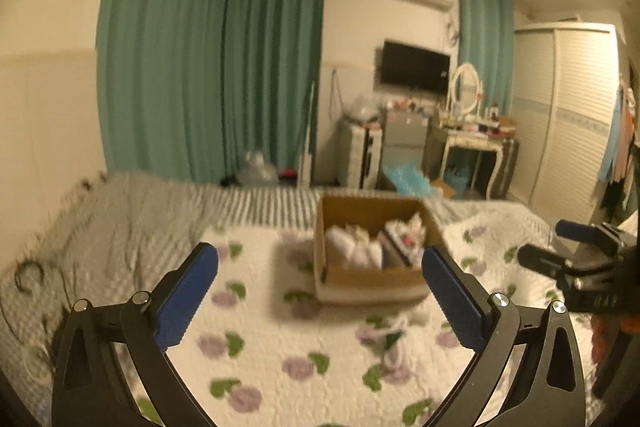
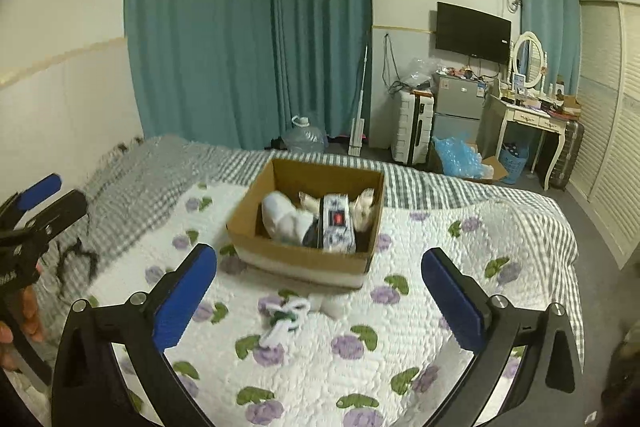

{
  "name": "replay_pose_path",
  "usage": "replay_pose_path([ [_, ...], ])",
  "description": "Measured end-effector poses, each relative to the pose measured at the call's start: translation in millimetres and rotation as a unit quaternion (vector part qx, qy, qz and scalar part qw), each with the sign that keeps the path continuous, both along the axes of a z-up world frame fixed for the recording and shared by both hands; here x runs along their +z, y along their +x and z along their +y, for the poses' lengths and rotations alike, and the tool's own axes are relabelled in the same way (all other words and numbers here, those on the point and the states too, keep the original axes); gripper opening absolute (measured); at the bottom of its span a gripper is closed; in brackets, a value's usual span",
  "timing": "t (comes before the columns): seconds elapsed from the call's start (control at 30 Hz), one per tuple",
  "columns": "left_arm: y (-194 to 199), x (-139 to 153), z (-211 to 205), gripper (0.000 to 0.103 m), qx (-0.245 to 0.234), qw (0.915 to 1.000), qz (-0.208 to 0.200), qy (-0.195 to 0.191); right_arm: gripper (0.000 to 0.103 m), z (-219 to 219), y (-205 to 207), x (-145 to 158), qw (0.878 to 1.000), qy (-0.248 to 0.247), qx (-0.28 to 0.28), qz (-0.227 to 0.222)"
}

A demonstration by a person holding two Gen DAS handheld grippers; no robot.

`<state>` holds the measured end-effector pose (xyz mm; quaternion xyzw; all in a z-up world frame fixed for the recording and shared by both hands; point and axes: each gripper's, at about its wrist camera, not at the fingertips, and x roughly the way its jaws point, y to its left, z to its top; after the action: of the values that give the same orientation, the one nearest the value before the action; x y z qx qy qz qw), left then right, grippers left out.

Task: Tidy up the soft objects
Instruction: 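Move both tools back toward the white items on the quilt, then grasp the white pipe-cleaner bundle with the right tool while the left tool grasps the white plastic piece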

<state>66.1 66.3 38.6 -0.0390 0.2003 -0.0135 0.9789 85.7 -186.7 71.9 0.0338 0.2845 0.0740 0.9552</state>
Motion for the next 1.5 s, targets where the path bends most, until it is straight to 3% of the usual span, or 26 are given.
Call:
replay_pose_path([
  [0.23,24,-56,-1,0.103,0.002,0.9979,0.063,-0.011,0.103,38,15,-77,0.998,-0.051,0.028,0.032],
  [0.37,38,-77,-5,0.103,0.028,0.9956,0.087,0.020,0.103,54,36,-128,0.995,-0.045,0.047,0.070],
  [0.47,49,-95,-2,0.103,0.033,0.9935,0.107,0.021,0.101,59,53,-161,0.993,-0.041,0.051,0.096],
  [0.67,71,-129,9,0.103,0.031,0.9869,0.156,-0.024,0.081,66,88,-206,0.987,-0.011,0.063,0.150],
  [0.77,78,-140,3,0.103,0.033,0.9853,0.167,-0.006,0.072,71,102,-223,0.982,-0.003,0.074,0.173],
  [0.9,80,-144,-11,0.103,0.025,0.9847,0.171,0.024,0.044,75,112,-241,0.976,0.000,0.085,0.202],
  [1.0,81,-140,-17,0.103,0.024,0.9840,0.173,0.033,0.037,74,112,-245,0.974,0.003,0.086,0.208],
  [1.23,80,-128,-31,0.103,0.024,0.9854,0.166,0.031,0.037,60,92,-216,0.979,0.003,0.097,0.178],
  [1.5,101,-128,-77,0.103,-0.002,0.9848,0.169,0.041,0.037,-7,88,-169,0.991,-0.008,0.040,0.129],
])
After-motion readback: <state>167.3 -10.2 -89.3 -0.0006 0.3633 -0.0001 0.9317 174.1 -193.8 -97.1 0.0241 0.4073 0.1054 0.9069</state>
